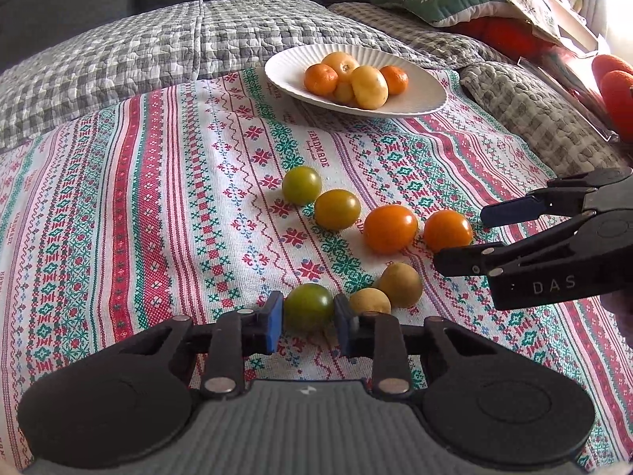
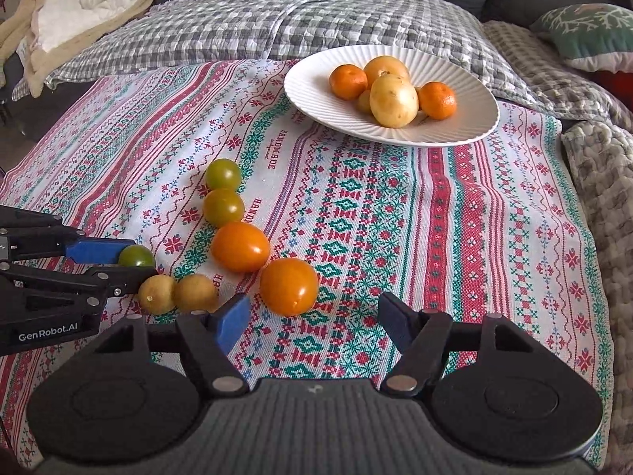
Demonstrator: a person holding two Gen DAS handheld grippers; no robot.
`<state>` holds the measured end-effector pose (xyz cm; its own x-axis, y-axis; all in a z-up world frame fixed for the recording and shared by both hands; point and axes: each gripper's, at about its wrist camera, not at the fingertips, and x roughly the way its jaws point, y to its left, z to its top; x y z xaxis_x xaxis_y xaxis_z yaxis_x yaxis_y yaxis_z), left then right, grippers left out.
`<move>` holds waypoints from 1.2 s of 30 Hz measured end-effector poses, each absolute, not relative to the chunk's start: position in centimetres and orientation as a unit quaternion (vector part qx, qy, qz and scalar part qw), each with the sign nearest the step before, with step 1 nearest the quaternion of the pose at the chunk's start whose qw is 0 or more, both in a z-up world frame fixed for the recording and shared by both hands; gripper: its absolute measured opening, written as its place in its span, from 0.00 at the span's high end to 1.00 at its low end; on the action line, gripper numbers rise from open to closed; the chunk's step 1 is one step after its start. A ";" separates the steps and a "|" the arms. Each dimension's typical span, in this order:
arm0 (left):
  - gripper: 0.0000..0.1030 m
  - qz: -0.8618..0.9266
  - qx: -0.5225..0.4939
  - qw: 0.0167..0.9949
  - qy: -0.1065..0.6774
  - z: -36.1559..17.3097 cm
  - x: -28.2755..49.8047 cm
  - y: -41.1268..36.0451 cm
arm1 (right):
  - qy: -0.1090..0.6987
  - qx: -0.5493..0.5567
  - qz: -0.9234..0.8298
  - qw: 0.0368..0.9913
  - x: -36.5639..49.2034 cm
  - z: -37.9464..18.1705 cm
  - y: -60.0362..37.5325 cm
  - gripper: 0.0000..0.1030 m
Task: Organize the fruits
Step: 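Grasp the green tomato with the left tool while the right tool grasps an orange tomato, then carry both tomatoes up to the white bowl with both tools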
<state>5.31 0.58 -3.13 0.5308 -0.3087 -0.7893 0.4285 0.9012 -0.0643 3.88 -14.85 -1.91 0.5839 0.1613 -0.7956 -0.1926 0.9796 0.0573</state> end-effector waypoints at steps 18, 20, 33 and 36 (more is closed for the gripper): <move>0.85 -0.205 0.070 0.870 0.443 -3.1 5.5 0.4 | 0.428 -0.004 0.137 0.893 4.0 -2.1 -14.6 0.58; 0.85 -0.204 0.070 0.870 0.444 -3.1 5.5 0.4 | 0.427 0.000 0.136 0.894 4.0 -2.1 -14.7 0.62; 0.86 -0.190 0.060 0.873 0.445 -2.9 5.6 0.6 | 0.424 0.023 0.138 0.895 4.0 -2.0 -15.2 0.72; 0.86 -0.186 0.055 0.875 0.444 -2.8 5.6 0.7 | 0.421 0.025 0.138 0.896 4.0 -1.8 -15.3 0.72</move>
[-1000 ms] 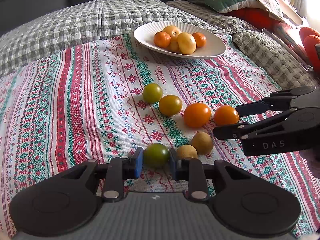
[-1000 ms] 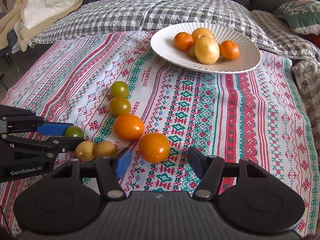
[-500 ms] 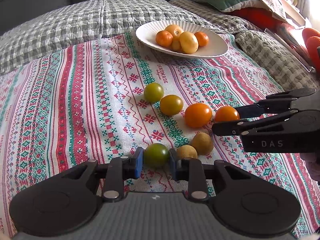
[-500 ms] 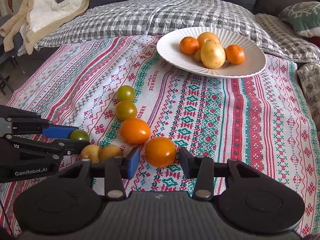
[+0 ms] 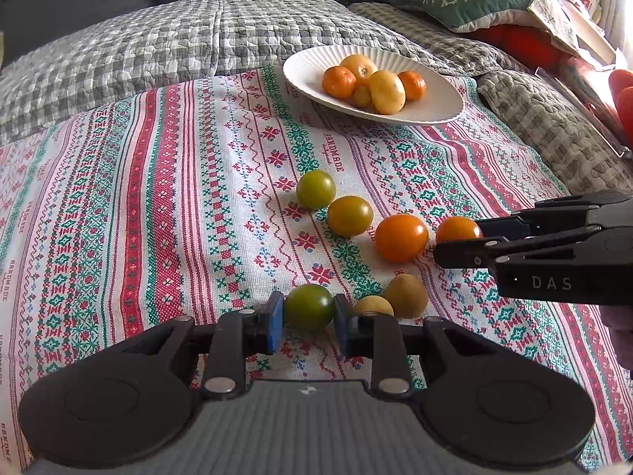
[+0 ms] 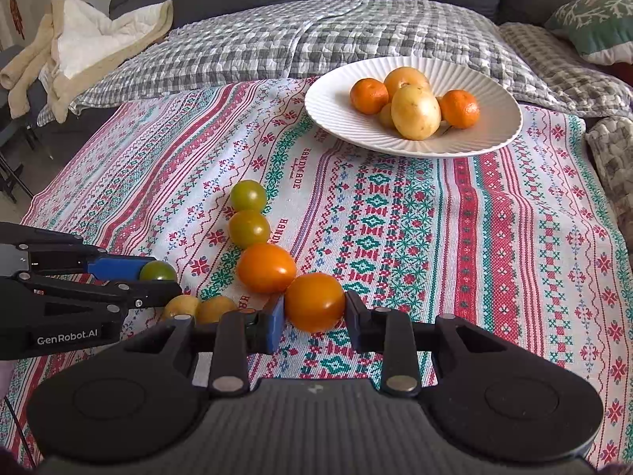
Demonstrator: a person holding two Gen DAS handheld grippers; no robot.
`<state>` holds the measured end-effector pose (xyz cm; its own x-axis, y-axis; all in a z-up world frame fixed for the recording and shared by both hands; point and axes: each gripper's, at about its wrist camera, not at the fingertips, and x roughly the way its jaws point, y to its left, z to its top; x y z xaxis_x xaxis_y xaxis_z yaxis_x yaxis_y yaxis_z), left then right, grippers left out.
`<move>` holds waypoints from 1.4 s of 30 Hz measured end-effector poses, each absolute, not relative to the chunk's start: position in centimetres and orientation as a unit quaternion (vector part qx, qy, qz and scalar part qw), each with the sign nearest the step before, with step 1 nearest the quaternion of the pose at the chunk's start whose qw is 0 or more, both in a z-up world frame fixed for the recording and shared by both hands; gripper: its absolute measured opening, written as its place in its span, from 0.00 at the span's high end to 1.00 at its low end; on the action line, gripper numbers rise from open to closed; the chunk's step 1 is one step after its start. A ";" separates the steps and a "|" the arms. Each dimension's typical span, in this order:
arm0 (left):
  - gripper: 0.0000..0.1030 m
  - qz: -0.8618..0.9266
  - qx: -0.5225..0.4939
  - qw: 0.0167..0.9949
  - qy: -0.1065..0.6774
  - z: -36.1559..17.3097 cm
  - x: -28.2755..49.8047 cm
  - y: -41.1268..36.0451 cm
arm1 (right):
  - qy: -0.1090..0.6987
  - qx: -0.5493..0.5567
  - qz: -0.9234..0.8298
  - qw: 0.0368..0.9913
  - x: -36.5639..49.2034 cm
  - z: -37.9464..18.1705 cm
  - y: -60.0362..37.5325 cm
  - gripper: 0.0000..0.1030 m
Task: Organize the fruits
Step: 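Carry both tomatoes up to the white bowl with both tools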
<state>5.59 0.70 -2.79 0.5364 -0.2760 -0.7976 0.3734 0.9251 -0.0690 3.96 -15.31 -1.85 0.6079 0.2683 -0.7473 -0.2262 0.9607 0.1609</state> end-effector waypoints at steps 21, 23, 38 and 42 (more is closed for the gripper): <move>0.86 -0.180 0.029 0.897 0.402 0.7 6.0 -1.3 | 0.373 0.088 0.101 0.918 3.8 1.2 -17.9 0.72; 0.86 -0.178 0.027 0.900 0.397 1.1 6.2 -1.4 | 0.366 0.084 0.096 0.922 3.8 1.6 -18.3 0.72; 0.86 -0.208 0.038 0.905 0.369 2.8 9.6 -4.6 | 0.326 0.126 0.066 0.934 5.6 3.9 -22.4 0.72; 0.86 -0.215 0.023 0.904 0.369 2.7 11.4 -5.1 | 0.314 0.151 0.067 0.935 6.8 4.0 -23.4 0.72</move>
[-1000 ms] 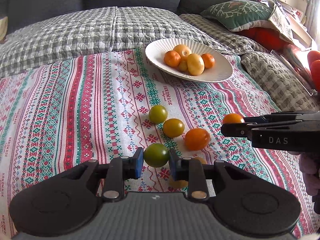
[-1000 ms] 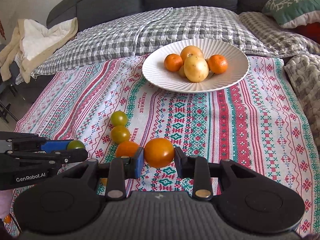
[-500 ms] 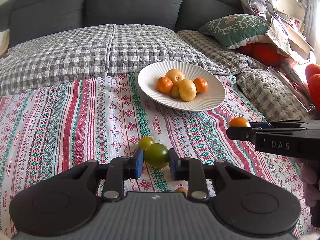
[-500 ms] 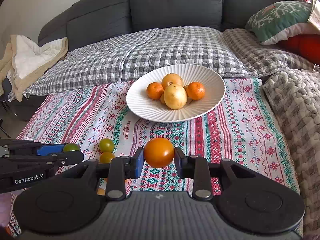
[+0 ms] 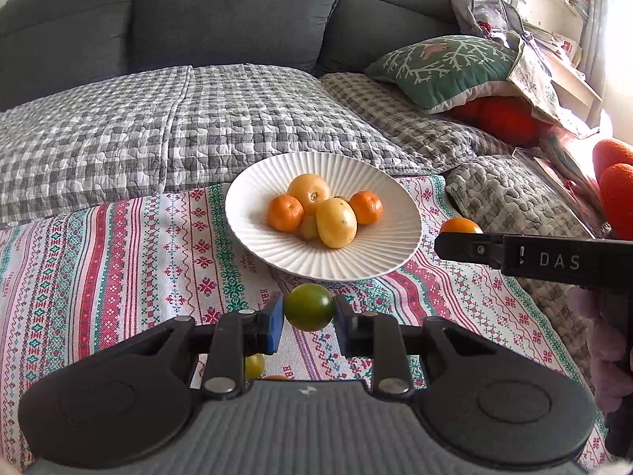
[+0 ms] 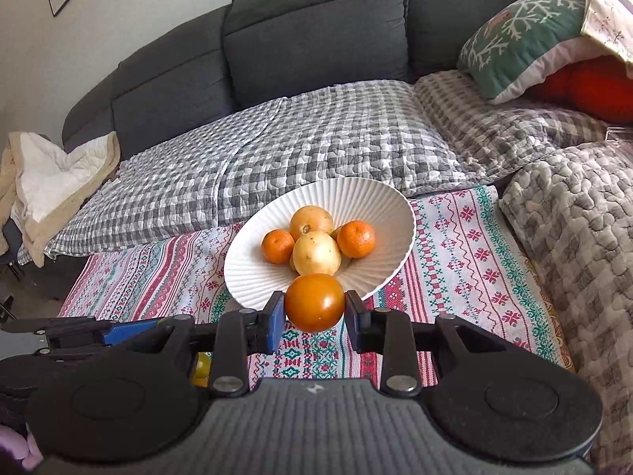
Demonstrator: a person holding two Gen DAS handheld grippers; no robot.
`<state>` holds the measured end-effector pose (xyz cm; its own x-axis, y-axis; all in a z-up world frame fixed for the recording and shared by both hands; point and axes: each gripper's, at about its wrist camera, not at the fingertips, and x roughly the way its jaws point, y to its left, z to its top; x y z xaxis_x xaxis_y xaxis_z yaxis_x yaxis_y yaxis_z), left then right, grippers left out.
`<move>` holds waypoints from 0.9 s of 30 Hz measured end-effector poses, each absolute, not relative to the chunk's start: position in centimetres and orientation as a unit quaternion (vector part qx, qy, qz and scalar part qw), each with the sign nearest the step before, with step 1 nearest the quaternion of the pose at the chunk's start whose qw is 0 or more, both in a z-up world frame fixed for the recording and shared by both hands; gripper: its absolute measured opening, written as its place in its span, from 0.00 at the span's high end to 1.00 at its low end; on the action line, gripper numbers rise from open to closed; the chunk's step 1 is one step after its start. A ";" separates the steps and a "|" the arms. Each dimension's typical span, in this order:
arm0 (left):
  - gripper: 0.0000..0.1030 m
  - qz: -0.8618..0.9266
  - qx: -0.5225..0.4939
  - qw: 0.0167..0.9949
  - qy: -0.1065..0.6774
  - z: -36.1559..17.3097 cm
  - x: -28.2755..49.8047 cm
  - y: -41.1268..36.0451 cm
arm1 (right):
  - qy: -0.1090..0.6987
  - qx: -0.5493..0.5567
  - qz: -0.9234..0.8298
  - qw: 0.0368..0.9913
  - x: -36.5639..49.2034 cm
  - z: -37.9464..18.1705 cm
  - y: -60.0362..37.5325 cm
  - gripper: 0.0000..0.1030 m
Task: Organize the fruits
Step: 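Carry both tomatoes up to the white bowl with both tools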
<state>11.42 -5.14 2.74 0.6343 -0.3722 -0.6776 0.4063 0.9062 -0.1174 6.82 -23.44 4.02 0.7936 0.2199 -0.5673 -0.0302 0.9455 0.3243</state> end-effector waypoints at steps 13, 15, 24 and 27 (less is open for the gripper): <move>0.86 -0.247 0.035 0.899 0.359 1.1 16.2 -8.6 | 0.304 0.132 0.066 0.941 10.1 2.9 -24.0 0.72; 0.86 -0.249 0.053 0.898 0.358 0.5 16.5 -9.2 | 0.306 0.127 0.065 0.941 10.3 2.7 -24.1 0.72; 0.86 -0.243 0.076 0.898 0.359 -0.7 18.1 -10.0 | 0.317 0.112 0.063 0.940 11.4 1.4 -23.8 0.72; 0.86 -0.239 0.076 0.897 0.364 -1.1 18.5 -10.2 | 0.321 0.108 0.060 0.939 11.6 1.0 -23.7 0.72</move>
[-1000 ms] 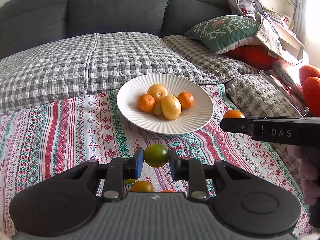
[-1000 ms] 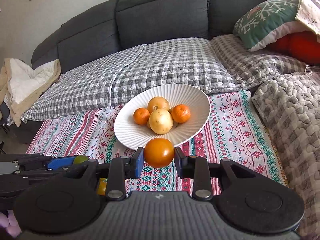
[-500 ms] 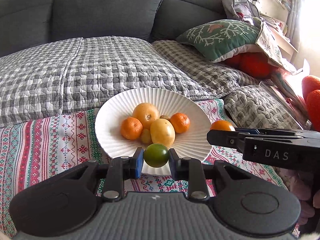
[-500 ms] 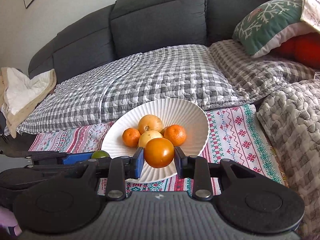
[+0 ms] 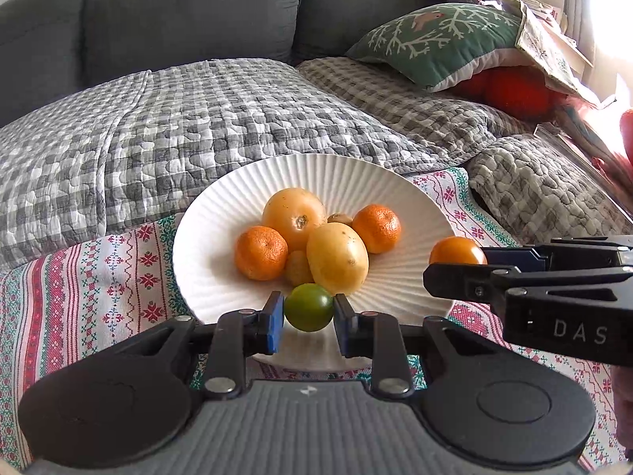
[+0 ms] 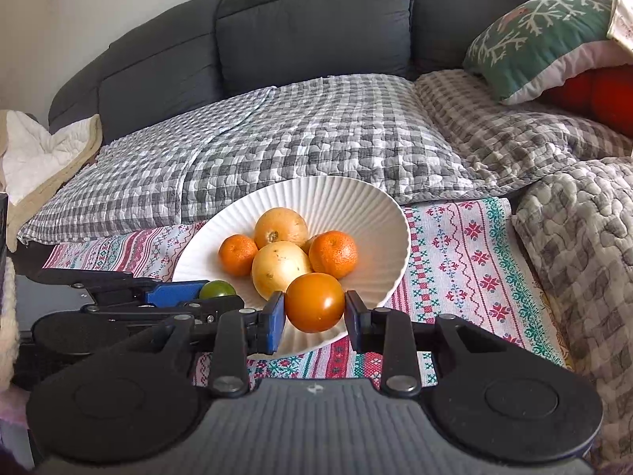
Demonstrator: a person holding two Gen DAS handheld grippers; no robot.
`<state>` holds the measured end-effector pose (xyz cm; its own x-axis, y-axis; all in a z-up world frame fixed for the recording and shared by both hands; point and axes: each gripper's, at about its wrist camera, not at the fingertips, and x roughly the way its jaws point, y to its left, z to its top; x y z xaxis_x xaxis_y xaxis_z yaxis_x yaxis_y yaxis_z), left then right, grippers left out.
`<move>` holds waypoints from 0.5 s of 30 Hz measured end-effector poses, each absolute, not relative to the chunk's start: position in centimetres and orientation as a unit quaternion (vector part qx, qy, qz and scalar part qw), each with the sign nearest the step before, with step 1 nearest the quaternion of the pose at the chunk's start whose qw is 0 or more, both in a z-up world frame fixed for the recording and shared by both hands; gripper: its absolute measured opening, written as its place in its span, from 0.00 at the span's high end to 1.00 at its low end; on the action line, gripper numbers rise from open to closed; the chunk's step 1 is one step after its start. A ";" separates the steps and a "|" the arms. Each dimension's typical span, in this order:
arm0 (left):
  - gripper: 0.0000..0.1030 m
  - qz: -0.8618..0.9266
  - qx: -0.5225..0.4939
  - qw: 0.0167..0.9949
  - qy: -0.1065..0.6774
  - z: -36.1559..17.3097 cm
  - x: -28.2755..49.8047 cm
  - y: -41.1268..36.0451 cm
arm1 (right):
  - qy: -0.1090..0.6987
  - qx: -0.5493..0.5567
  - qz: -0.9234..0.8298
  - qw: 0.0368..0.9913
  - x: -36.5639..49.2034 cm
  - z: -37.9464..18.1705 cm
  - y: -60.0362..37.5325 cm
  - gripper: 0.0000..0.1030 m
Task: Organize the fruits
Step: 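Carry both tomatoes up to the white bowl with both tools, then open the left tool over the bowl while the right tool releases its tomato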
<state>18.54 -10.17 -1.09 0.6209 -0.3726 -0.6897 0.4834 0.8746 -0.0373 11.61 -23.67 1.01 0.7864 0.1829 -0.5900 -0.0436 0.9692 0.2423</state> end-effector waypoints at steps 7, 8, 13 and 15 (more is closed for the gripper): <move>0.85 -0.236 0.079 0.897 0.365 -1.8 18.8 -10.3 | 0.327 0.110 0.059 0.937 11.7 0.4 -23.7 0.72; 0.85 -0.236 0.079 0.897 0.365 -1.8 18.8 -10.3 | 0.327 0.111 0.060 0.937 11.7 0.4 -23.7 0.72; 0.84 -0.235 0.080 0.898 0.364 -1.8 18.9 -10.2 | 0.325 0.122 0.057 0.936 11.7 0.4 -23.8 0.69; 0.82 -0.233 0.080 0.899 0.361 -1.7 18.8 -10.1 | 0.324 0.127 0.054 0.936 11.6 0.5 -23.9 0.62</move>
